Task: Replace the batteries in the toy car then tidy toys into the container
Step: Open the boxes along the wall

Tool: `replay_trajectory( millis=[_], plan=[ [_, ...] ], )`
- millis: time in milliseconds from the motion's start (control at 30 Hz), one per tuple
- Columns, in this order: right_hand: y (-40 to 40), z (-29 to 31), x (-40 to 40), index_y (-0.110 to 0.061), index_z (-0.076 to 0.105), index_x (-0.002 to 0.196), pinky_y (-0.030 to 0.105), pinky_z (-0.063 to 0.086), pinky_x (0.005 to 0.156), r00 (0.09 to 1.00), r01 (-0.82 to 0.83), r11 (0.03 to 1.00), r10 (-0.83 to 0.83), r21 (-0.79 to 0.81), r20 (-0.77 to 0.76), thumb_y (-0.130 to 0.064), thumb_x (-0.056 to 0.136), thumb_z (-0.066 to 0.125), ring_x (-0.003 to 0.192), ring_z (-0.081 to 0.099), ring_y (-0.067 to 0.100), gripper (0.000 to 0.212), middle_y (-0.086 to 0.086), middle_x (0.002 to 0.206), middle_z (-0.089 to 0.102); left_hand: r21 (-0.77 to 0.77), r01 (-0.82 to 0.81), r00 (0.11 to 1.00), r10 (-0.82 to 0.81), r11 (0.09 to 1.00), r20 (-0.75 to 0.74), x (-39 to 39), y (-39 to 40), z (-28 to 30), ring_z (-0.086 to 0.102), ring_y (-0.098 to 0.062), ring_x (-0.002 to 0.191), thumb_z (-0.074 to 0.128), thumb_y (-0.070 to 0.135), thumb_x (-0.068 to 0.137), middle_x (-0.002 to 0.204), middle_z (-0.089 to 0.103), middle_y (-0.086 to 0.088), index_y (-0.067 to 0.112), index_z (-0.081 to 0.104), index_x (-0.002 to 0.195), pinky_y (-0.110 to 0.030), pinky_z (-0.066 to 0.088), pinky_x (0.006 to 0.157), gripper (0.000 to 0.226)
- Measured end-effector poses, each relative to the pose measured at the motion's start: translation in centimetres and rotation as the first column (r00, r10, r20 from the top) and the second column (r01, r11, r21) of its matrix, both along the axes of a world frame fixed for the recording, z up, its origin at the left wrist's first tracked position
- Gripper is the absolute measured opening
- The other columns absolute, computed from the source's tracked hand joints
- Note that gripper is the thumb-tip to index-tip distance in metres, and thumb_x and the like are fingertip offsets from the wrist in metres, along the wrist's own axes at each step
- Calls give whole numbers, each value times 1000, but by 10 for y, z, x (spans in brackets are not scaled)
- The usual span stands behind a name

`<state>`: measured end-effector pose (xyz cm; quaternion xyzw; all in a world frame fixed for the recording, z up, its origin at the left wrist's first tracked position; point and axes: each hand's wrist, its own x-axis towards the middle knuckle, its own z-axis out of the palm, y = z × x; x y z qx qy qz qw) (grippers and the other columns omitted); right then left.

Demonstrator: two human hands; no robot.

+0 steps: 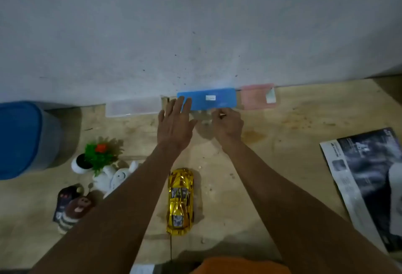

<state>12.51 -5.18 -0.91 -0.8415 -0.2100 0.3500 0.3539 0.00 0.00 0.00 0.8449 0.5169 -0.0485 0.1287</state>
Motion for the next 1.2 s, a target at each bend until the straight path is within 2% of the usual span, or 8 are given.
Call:
replay_trajectory(
  millis=[67,233,333,500,700,833,933,1200],
  plan=[
    [10,-4,0,-12,75,97,32,54,85,991,96,995,-99,-37,-86,-34,96,61,90,67,21,27,4,96,74,-11,18,1000,-19,1000,-14,5,12,-7,18,-27,151,53,35,101,165,21,-4,20,24,158,-47,26,118,65],
    [31,-20,-6,-9,74,96,29,55,76,933,246,961,-271,-130,-235,-37,95,62,78,65,16,31,3,90,73,-30,85,994,-87,996,-62,11,32,-33,16,-28,151,58,31,99,164,22,-5,21,26,157,-48,24,120,67],
    [42,-27,-14,-8,73,100,34,60,77,885,318,937,-348,-144,-308,-39,94,63,81,71,20,33,5,92,74,-5,98,992,-98,995,-80,2,38,-42,20,-29,150,59,32,98,162,27,-6,22,31,155,-47,24,119,65],
    [52,-33,-20,-7,73,93,27,50,51,769,417,888,-458,-194,-445,-36,95,64,59,65,16,30,6,78,73,101,112,993,-107,989,-46,-5,41,-54,38,-35,140,67,29,93,152,44,-10,19,46,146,-51,37,109,58],
    [52,-30,-15,-8,68,83,25,47,46,672,440,870,-483,-221,-562,-29,96,65,50,56,15,25,5,65,65,206,62,998,-62,977,-6,0,48,-69,48,-38,126,73,22,87,140,54,-10,19,56,135,-50,48,96,51],
    [49,-31,-12,-6,68,96,26,47,48,630,411,885,-449,-218,-633,-29,98,62,57,55,14,24,5,74,63,275,101,995,-96,956,-31,-3,51,-74,50,-38,123,70,24,89,139,54,-9,21,52,133,-51,48,91,48],
    [46,-31,-15,-8,67,106,24,49,50,616,403,891,-435,-212,-657,-34,99,58,65,58,12,28,4,83,63,283,118,993,-106,952,-60,-3,52,-72,52,-39,122,67,27,90,138,55,-10,21,53,133,-52,47,90,46],
    [44,-29,-18,-15,65,103,26,51,56,638,374,907,-403,-193,-656,-42,99,56,71,61,12,29,2,86,64,266,124,991,-104,956,-89,-1,52,-68,51,-37,122,67,34,90,138,54,-9,21,53,134,-51,45,91,49]
  ],
)
